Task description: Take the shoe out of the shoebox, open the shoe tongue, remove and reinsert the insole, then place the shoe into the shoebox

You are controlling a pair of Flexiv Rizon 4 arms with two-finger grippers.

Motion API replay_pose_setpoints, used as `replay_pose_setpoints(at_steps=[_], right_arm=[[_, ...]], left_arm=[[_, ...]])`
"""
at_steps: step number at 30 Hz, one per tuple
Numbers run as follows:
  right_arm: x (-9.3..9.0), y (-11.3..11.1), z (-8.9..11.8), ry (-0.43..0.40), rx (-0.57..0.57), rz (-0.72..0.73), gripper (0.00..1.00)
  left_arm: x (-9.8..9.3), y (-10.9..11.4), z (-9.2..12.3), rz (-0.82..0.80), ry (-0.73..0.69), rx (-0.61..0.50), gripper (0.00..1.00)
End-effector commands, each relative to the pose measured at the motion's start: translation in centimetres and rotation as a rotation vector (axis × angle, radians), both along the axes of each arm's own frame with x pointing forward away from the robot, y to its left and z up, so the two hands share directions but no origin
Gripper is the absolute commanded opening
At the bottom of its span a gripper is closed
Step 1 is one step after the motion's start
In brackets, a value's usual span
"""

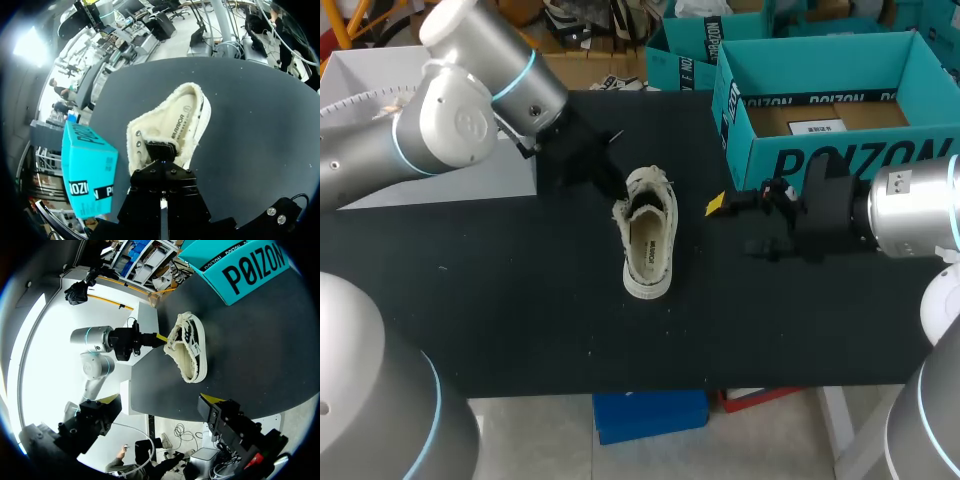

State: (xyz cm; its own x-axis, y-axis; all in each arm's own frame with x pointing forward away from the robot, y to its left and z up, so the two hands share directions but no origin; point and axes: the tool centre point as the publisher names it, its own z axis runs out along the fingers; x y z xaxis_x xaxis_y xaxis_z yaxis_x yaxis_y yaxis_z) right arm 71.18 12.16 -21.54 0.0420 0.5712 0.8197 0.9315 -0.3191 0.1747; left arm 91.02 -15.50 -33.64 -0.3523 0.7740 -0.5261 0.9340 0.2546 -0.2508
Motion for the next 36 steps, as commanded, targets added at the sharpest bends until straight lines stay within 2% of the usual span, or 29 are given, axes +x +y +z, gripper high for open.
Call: replay_pose_setpoints(at_steps=[1,7,15,27,31,36], right_arm=[[0.1,0.1,0.0,0.001,0.0,0.0,1.0],[0.1,0.1,0.0,0.001,0.0,0.0,1.0],[0.1,0.1,0.0,0.001,0.0,0.0,1.0],[0.1,0.1,0.0,0.001,0.0,0.0,1.0],[0.1,0.1,0.0,0.001,0.0,0.0,1.0],[0.1,0.1,0.0,0.001,0.0,0.0,1.0]], left_arm=[[0.6,0.7,1.5,-0.001,-0.013,0.027,0.0],[0.8,-1.0,1.3,-0.075,-0.03,0.049,0.0],[0.0,-2.7,-0.4,-0.162,-0.016,0.1,0.0],[-1.9,-2.7,-4.0,-0.18,0.055,0.133,0.0],[-2.0,-2.7,-4.0,-0.181,0.061,0.136,0.0],[-1.2,-1.7,-2.4,-0.172,0.035,0.138,0.0]])
